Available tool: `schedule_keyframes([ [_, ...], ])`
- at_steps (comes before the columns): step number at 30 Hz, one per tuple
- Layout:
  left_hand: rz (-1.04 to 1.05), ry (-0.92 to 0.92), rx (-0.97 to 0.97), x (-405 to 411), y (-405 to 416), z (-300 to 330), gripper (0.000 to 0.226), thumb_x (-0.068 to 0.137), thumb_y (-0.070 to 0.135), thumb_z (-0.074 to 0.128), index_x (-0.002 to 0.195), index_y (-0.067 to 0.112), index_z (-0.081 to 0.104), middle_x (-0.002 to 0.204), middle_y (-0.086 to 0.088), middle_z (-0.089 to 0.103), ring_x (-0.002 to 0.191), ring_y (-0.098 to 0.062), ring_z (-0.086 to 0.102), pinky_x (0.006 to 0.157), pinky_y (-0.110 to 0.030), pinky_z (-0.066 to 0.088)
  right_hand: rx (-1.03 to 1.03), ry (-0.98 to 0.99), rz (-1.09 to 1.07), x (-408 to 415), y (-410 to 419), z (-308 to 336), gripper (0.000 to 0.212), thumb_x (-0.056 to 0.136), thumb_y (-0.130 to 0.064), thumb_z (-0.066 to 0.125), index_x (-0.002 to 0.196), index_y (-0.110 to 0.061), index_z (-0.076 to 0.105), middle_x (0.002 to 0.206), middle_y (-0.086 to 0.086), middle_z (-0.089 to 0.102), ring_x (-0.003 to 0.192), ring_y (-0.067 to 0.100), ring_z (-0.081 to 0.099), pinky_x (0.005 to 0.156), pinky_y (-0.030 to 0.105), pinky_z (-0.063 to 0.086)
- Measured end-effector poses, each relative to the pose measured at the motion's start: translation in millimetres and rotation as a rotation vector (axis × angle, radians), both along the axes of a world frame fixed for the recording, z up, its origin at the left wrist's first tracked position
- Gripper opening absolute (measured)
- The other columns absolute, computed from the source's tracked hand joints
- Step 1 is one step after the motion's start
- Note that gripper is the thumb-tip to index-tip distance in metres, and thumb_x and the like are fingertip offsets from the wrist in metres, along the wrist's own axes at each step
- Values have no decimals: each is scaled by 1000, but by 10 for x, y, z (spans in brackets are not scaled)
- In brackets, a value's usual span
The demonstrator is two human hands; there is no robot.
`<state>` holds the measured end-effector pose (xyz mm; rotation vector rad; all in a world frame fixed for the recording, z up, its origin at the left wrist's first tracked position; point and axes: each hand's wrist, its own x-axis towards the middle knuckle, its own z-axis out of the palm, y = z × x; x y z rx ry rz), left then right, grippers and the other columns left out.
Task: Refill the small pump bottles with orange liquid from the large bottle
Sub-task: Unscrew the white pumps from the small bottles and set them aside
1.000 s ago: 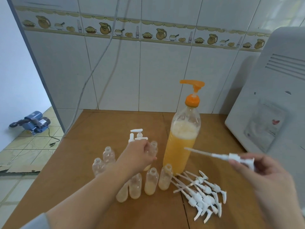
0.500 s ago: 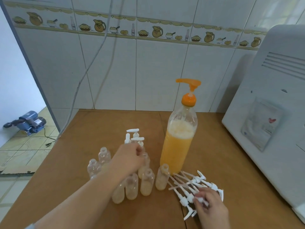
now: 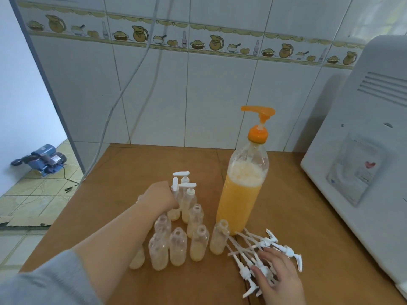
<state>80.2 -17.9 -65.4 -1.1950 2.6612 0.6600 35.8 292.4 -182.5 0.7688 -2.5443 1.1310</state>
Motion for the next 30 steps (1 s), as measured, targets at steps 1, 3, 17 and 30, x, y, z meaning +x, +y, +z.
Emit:
schedule_keyframes([
  [1,7,-14,11,-13,2,-19,35,81,28,69,109,15,54,98,2,60,84,-14,56,63,-23,43,-4,1,-9,5,-20,23,32,61,-15,87,88,-20,72,98,-10,62,103,-20,41,86,-10,24],
  [3,-8,-32,12,-28,7,-70,30,82,33,68,103,17,55,90,4,59,78,-12,54,54,-20,35,-8,25,-13,17,-50,43,40,56,-8,90,89,-20,72,98,-9,62,99,-9,46,87,-8,26],
  [17,76,465,83,244,115,284,18,89,27,56,83,10,57,74,-1,59,61,-13,55,54,-22,42,-51,59,1,195,-343,495,35,71,-3,78,96,-26,65,95,-15,60,94,-3,51,79,33,51],
  [30,84,1250,721,893,666,623,32,79,41,63,98,15,63,76,-6,67,72,-22,66,65,-32,54,-484,-442,421,477,-1270,2477,19,84,-27,68,102,-21,65,85,-5,62,65,-8,52,57,5,44],
])
